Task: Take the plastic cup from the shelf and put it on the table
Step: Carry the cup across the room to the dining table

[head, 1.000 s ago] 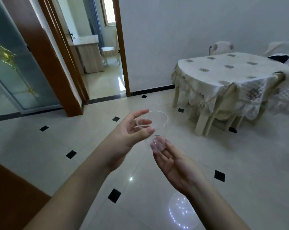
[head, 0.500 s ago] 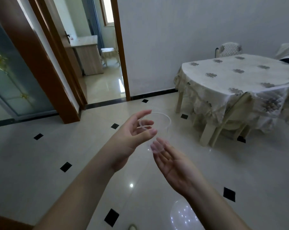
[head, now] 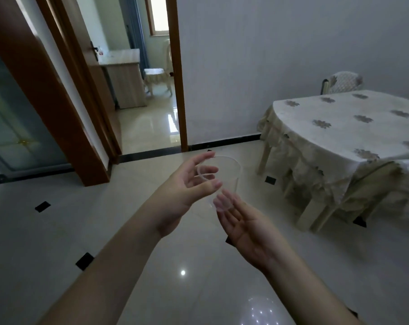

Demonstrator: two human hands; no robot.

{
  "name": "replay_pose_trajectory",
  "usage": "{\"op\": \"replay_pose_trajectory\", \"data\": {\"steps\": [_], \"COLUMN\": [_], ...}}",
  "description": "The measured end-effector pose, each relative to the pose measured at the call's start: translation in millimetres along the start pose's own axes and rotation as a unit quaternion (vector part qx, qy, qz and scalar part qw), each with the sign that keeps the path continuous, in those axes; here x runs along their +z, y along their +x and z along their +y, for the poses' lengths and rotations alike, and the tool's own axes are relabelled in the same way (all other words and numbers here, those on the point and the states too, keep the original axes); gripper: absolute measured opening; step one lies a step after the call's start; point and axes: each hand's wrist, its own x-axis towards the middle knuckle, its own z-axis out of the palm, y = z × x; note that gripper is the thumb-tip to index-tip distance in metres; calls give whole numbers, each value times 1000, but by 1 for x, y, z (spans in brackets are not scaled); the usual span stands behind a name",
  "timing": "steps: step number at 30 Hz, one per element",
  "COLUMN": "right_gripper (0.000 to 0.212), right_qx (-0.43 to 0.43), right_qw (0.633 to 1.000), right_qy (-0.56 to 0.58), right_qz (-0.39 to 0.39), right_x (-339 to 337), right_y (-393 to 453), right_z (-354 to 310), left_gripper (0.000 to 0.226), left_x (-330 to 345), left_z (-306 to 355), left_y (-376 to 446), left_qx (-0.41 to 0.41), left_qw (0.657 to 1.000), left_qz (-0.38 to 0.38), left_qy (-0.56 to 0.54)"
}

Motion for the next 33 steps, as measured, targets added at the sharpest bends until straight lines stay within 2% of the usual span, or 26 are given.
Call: {"op": "replay_pose_trajectory", "data": {"steps": [9,17,22,27,33], "right_gripper": [31,33,32,30,26], "right_qx": [-38,-41,-47,-44,-36], "right_qw": [999,998,998,998,998], "right_qy": [17,30,31,42,34], "right_qz": [5,36,26,35,41], "right_x": [-15,-48,-55,-57,-46], "right_y": [105,200,248,297,376], "right_z": [-70,-178,-243,-273,-296], "left_gripper": [57,67,62,63,69], "left_x": [4,50,68,70,42], "left_z": [-19,-15,-9,-16,-36], "left_y": [134,279,354,415,490], "left_qx": [10,-26,-31,-37,-49], "left_qw": [999,998,998,998,998], "left_qz": [-30,-54,-56,-53,-35], "left_qy": [9,23,13,19,1]}}
